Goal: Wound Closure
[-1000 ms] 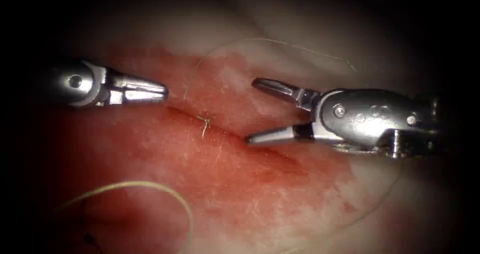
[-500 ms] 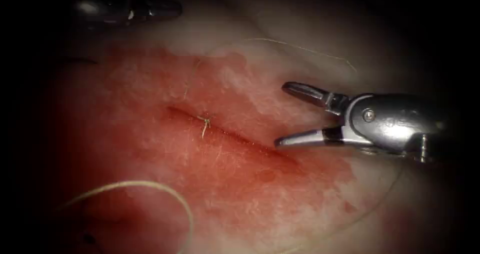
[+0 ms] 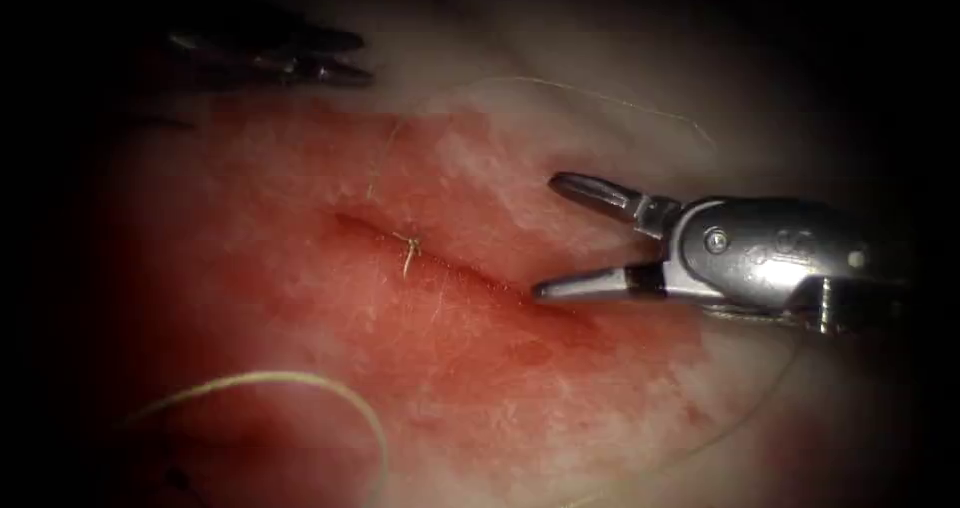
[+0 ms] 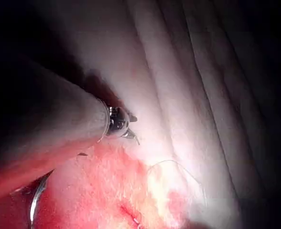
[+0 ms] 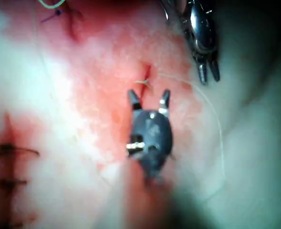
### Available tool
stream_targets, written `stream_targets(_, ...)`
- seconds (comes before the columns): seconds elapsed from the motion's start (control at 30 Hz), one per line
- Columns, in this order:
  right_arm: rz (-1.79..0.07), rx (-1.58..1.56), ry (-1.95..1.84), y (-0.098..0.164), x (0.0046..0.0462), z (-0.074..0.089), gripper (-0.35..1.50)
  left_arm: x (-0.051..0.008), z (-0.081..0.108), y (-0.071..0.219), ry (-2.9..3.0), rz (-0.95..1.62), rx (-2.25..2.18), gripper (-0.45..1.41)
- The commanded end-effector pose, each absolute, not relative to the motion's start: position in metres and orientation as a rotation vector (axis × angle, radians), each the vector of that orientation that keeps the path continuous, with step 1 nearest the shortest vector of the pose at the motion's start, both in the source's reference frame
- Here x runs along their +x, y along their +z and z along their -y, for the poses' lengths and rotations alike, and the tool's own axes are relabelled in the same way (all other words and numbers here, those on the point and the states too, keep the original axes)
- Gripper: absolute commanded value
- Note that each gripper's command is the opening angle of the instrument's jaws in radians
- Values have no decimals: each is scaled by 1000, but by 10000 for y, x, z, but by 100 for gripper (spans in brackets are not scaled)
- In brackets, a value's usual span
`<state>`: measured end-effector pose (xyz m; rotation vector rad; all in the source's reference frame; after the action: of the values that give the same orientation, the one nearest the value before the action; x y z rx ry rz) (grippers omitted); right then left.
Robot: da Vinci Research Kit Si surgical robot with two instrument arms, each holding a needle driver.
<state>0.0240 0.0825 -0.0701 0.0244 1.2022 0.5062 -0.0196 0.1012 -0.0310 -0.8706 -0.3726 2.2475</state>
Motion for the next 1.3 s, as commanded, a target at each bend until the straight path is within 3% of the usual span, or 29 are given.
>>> stream_targets(0.03,-1204,25,504,-697,247,-825,148,-195,-1012,-307,2267,366,-846,71)
stream_targets(0.23,-1204,25,505,-697,247,-825,148,-155,-1016,-335,2284,380,-834,74)
stream_targets(0.43,-1204,26,504,-697,245,-825,148,-150,-1046,-381,2211,313,-891,62)
stream_targets(0.63,-1204,25,504,-697,244,-825,148,-146,-1025,-432,2189,385,-917,63)
stream_targets(1.3,-1202,24,505,-696,244,-825,148,-104,-974,-426,2436,577,-444,68)
